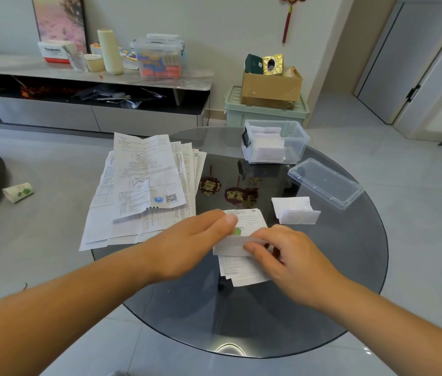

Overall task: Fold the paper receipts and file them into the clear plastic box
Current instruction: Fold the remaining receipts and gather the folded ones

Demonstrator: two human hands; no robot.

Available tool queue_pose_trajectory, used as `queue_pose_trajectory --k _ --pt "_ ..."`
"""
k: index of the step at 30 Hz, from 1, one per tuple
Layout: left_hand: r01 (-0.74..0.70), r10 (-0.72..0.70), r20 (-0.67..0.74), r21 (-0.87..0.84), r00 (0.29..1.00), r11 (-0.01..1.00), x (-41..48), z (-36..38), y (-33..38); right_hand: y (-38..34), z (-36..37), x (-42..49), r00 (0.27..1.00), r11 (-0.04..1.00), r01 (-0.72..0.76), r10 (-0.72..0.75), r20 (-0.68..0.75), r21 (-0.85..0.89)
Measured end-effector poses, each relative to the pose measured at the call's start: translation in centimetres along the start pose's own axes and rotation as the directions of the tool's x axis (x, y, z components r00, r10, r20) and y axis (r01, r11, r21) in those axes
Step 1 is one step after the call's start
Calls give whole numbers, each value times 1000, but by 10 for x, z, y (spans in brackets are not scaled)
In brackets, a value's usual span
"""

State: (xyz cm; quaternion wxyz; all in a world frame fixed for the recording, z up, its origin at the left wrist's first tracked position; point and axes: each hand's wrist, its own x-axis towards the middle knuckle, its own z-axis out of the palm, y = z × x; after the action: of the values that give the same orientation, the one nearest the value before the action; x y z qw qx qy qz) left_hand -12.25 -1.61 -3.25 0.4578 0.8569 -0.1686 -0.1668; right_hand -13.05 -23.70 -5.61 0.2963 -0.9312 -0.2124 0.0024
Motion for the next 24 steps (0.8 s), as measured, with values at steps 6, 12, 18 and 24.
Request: queue_pose_trajectory --k 6,12,18,24 --pt "-101 149 -155 281 977 954 8 2 -13 -4 7 14 984 983 -158 165 -73 91" --pt "-138 257 -165 518 952 844 12 9 -21 -5 14 18 962 975 -220 214 -169 -17" --pt "-148 247 -93 583 965 799 15 6 -23 0 11 14 997 991 -53 46 -60 -126" --pt "-150 207 -11 652 978 744 15 2 -21 5 6 9 1000 979 26 -25 5 -202"
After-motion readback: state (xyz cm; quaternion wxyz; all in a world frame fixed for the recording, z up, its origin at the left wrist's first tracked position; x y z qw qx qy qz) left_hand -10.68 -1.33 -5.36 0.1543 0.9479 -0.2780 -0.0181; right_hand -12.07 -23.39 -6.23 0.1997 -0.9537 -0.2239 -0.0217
